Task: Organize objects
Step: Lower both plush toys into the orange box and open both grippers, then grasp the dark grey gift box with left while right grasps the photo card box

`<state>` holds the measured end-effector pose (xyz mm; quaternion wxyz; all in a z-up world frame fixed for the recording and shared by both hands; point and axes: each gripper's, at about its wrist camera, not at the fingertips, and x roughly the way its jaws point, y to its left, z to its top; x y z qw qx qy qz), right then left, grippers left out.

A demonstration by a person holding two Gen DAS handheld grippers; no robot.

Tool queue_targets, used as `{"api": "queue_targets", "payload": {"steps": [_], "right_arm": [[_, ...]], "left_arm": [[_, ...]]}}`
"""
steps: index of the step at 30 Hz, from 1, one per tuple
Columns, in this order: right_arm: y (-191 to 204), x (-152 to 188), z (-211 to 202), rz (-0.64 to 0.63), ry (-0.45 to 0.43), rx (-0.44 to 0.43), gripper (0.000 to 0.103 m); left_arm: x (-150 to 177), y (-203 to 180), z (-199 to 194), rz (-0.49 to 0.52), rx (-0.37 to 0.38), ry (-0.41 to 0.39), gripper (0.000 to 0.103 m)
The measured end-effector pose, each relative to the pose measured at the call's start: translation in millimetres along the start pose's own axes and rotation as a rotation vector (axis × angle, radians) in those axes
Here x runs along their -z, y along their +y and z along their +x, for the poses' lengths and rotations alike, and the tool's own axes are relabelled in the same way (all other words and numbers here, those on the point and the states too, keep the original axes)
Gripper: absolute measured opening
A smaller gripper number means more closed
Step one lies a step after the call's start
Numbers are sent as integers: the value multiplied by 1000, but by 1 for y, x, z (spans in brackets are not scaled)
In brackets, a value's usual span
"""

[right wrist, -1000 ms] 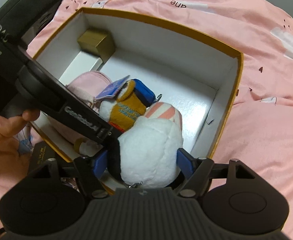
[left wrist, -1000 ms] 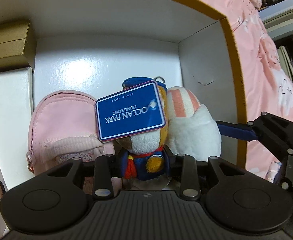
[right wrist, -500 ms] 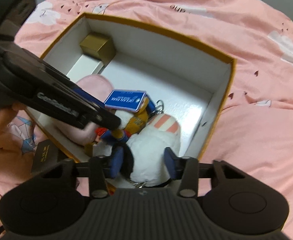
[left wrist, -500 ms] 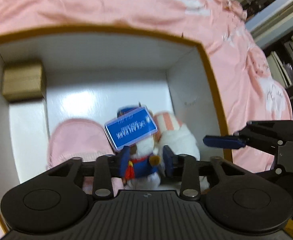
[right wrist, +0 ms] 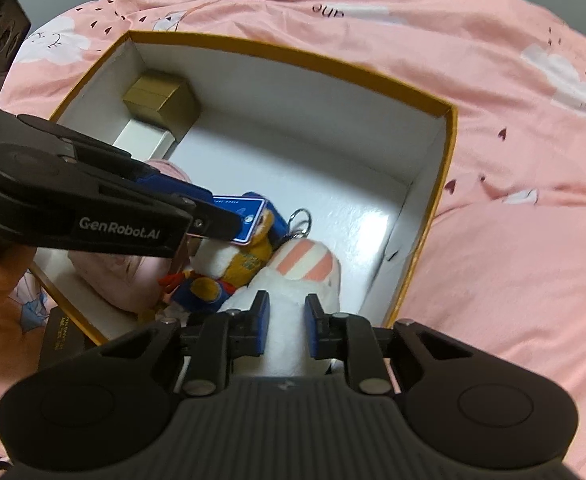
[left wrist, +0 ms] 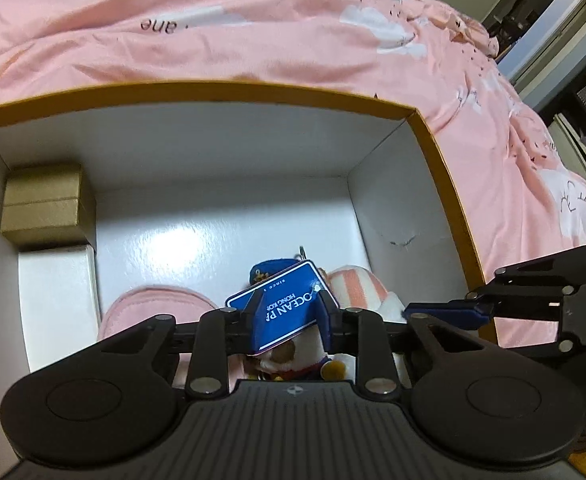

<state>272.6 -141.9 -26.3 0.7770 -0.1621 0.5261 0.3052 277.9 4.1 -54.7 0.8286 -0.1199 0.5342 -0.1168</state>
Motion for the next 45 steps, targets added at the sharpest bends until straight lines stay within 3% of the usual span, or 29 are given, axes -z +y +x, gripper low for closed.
{"api": "queue_targets", "payload": {"steps": [4, 11, 15, 20, 22, 27, 29, 34, 40, 45], "right_arm": [[0, 4, 2, 6, 12, -9, 20], [3, 8, -7, 13, -35, 10, 21], [15, 17, -35, 11, -118, 34, 22], [37, 42, -73, 36, -232, -1, 22], [45, 52, -84, 58, -266, -23, 29], [70, 77, -87, 118, -295, -96, 39], [78, 83, -77, 148, -277, -140, 45], [98, 91, -44, 182, -230, -183, 47], [108, 94, -14, 220, -203, -201, 37], [103, 93, -8, 239, -188, -181, 27]], "left_arm": [[3, 2, 1, -14, 4, 36, 28], [6, -1, -11, 6, -24, -2, 28], [18, -8, -48, 52, -4, -78, 28], [48, -12, -103, 79, 22, -165, 32], [64, -12, -121, 65, 15, -195, 33], [110, 11, -139, -64, -7, -184, 34], [127, 25, -137, -155, -26, -169, 39], [161, 56, -113, -358, -49, -135, 50], [175, 77, -90, -567, 40, -96, 56], [178, 85, -76, -634, 73, -109, 67]]}}
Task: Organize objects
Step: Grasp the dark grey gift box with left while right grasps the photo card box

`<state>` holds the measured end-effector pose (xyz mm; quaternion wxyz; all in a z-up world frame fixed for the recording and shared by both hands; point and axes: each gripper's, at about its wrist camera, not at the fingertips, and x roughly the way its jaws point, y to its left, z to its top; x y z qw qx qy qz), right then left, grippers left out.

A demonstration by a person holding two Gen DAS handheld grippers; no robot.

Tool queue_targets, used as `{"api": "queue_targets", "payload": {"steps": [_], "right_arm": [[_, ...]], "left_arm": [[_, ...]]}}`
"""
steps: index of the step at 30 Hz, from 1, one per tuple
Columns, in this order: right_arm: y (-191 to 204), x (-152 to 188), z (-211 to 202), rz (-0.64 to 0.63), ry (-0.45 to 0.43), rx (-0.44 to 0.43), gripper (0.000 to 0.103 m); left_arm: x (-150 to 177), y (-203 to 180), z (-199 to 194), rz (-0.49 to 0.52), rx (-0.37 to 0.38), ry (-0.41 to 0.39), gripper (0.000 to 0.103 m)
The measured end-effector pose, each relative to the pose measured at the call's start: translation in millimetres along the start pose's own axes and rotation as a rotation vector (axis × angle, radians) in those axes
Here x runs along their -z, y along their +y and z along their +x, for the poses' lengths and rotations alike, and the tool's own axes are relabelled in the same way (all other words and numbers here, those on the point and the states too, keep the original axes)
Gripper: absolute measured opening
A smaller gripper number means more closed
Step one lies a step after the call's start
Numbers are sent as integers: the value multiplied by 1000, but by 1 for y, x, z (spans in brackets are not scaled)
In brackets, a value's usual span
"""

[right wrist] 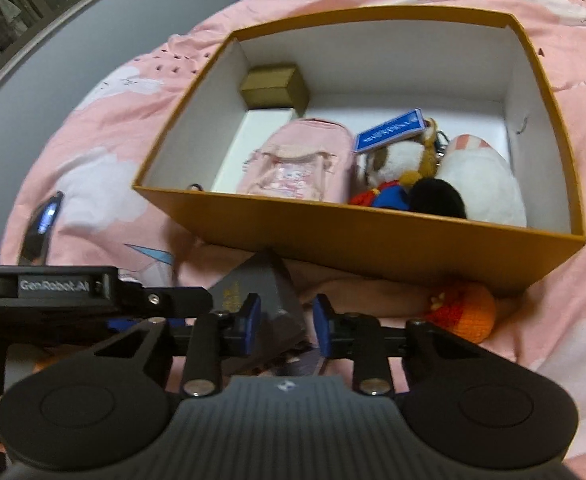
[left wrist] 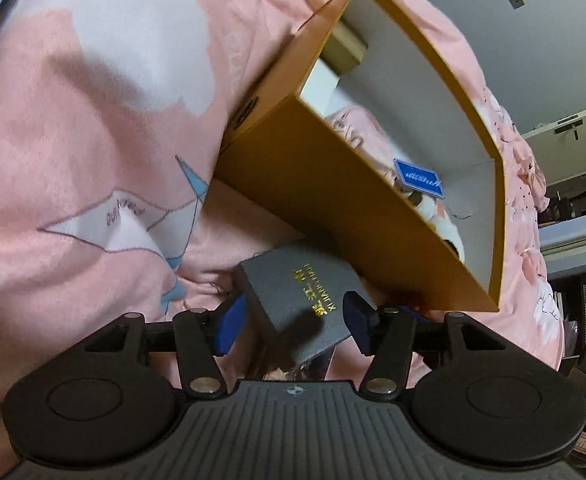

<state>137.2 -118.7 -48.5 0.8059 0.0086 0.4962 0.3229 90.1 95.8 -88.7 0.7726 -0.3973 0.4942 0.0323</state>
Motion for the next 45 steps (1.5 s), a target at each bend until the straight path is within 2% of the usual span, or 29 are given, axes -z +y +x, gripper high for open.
{"api": "queue_targets", "payload": {"steps": [4, 7, 15, 17, 22, 24, 27, 33, 36, 42, 43, 45], "right_arm": [[-8, 6, 9, 5, 21, 39, 23], [-16, 10, 13, 40, 29, 15, 23], [-23, 8, 19, 54, 35, 4, 23], [-24, 8, 19, 59, 34, -2, 25], [-29, 9, 15, 94, 35, 3, 31], [-34, 13, 10, 134, 41, -21, 39], [-40, 20, 4, 192, 60, -69, 42], [-44, 34, 17, 264, 145, -169, 45], [-47, 40, 31, 305, 193, -199, 45], [-54, 49, 57, 375, 266, -221, 49], [-55, 50, 61, 383, 268, -231, 54], [-56, 51, 67, 401, 272, -247, 57]], "left_arm": [[-2, 1, 15, -1, -3, 27, 71], [-4, -1, 24, -11, 2, 45, 74], [-8, 0, 50, -59, 37, 95, 75], [-7, 2, 52, -66, 52, 98, 73], [-7, -3, 44, -46, 71, 78, 57], [-7, -7, 35, -14, 72, 57, 54], [-5, -16, 18, 63, 43, 5, 47], [-2, -28, -14, 195, -28, -25, 40], [-4, -35, -22, 224, -66, -21, 39], [3, -18, -31, 252, -121, -5, 39], [3, -19, -27, 255, -130, 0, 39], [3, -18, -24, 260, -146, 9, 39]]}}
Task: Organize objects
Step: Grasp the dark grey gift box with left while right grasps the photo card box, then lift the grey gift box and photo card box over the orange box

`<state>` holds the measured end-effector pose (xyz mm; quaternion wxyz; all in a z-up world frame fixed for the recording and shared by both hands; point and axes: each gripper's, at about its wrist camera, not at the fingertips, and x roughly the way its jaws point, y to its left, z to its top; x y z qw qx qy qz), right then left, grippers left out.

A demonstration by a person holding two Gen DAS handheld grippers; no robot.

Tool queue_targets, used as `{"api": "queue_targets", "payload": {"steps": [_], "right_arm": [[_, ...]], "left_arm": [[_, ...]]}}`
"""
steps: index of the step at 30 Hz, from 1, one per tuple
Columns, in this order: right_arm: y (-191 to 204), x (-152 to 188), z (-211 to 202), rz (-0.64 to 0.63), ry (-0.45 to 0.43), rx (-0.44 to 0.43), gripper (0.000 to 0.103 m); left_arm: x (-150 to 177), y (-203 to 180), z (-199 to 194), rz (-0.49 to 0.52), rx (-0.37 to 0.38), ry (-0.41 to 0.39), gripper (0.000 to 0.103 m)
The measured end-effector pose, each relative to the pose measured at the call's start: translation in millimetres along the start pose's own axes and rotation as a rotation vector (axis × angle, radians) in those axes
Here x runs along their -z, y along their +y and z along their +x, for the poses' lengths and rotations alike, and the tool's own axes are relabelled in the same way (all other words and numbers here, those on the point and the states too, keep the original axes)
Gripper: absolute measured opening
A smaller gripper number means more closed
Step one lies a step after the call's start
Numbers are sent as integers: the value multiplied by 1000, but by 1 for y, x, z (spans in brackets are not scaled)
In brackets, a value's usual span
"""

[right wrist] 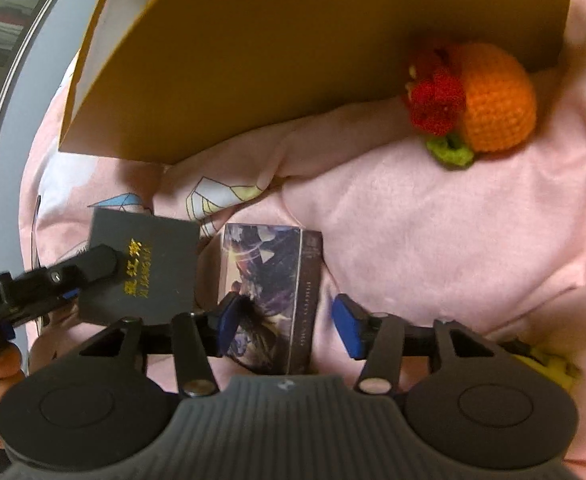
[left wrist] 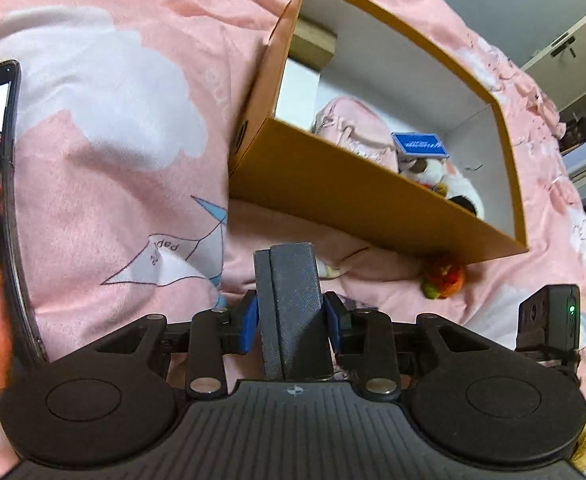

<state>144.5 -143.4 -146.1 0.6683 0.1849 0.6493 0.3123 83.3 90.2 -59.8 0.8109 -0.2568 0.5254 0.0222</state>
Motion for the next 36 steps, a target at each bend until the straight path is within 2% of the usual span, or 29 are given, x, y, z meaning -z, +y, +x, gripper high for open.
{"api": "queue_targets", "payload": {"steps": [6, 11, 19, 24, 29, 36], "right_arm": [[-3, -1, 15, 29, 10, -54, 57], [14, 4, 9, -27, -14, -28, 40], [30, 13, -27, -93, -89, -14, 25], [38, 17, -47, -146, -139, 15, 24], [45, 15, -76, -145, -201, -5, 24], [64, 2, -141, -210, -312, -42, 24]], "left_arm": [[1, -1, 7, 17, -24, 18, 39], [3, -1, 4, 19, -26, 16, 39], [6, -3, -8, 43, -6, -14, 38], [7, -9, -26, 72, 28, -51, 38], [5, -20, -47, 109, 99, -84, 38], [-25, -49, -84, 195, 185, -165, 38]]}}
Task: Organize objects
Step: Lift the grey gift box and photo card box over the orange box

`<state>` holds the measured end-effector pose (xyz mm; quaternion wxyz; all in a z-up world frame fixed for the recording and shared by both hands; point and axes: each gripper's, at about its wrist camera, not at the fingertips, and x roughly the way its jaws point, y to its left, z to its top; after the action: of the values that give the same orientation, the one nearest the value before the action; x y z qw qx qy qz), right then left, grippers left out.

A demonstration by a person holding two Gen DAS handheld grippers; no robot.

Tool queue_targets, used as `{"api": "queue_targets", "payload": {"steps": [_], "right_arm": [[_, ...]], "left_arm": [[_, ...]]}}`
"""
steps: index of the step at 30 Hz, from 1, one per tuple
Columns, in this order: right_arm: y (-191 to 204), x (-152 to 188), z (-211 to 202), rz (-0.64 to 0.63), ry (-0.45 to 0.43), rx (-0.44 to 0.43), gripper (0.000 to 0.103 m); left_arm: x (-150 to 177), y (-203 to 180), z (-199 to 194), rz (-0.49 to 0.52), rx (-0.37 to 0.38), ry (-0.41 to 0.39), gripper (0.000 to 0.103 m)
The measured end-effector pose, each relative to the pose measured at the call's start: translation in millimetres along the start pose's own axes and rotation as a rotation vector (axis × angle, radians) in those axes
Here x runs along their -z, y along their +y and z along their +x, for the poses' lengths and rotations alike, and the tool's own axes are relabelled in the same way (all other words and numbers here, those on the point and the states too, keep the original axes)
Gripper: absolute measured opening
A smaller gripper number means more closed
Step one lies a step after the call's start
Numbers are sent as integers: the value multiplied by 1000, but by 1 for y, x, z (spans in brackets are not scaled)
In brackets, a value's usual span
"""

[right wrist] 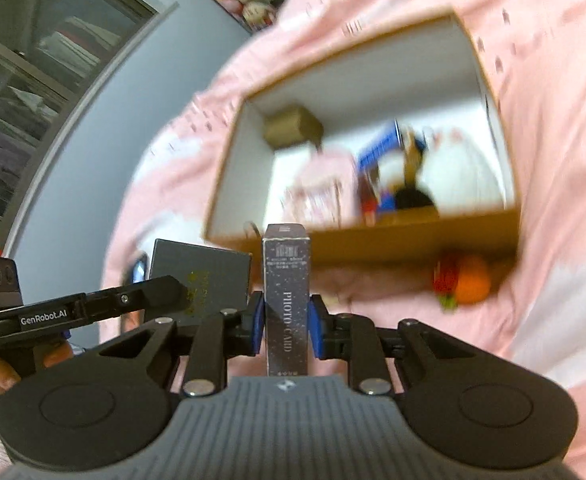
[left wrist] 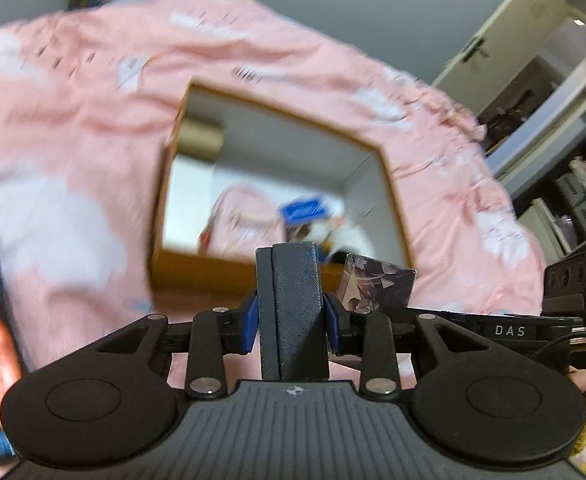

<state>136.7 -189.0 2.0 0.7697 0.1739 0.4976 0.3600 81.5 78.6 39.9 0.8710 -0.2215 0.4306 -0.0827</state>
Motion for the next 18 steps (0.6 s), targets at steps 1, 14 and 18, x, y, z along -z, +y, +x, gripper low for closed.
{"api": "queue_targets", "payload": {"steps": [1, 14, 18], "right_arm": [[3, -7, -5, -14, -16, -1, 24], [9, -118, 13, -142, -126, 156, 24], [0, -143, 36, -142, -135, 189, 24]], "left_arm": [[-10, -3, -2, 9, 16, -12, 38], [-119, -2, 98, 34, -19, -69, 38], [-128, 16, 140, -25, -4, -40, 38]]}}
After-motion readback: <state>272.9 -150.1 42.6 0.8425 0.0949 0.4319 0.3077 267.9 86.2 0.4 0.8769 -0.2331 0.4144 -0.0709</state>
